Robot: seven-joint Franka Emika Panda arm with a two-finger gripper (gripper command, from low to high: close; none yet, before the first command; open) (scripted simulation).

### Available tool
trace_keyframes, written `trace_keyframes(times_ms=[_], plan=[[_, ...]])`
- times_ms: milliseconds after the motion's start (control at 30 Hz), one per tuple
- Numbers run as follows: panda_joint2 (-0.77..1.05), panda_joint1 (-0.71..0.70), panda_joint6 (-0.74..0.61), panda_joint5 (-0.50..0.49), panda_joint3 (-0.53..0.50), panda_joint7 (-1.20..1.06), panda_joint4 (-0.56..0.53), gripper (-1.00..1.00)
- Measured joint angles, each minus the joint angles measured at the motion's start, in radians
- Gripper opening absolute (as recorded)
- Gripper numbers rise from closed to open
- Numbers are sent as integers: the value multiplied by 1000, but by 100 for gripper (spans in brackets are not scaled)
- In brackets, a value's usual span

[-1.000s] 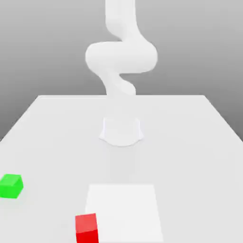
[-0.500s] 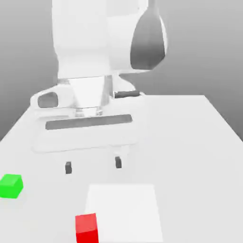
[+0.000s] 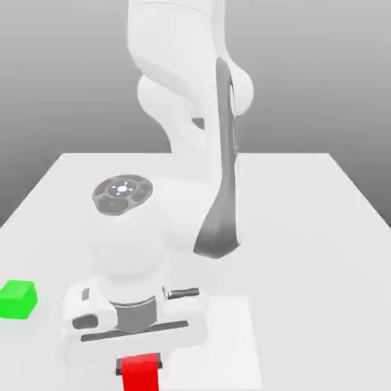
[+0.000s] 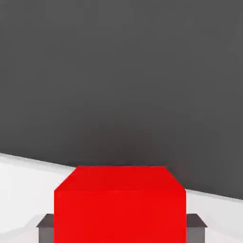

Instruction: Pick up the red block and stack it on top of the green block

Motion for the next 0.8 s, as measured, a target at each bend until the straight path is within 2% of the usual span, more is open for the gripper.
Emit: trace_keyframes(times_ms=[67, 233, 500, 567, 700, 733, 800], plan=[[4, -4, 4, -1, 3, 1, 1, -100], [-148, 11, -118, -59, -44, 47, -28, -100], [-287, -211, -176, -69, -315, 149, -115, -100], [-273, -263, -159, -32, -354, 140, -124, -100], [-149, -334, -58, 108, -286, 44, -117, -100], [-128, -347, -41, 130, -270, 29, -115, 100], [-128, -347, -41, 130, -270, 29, -115, 100]])
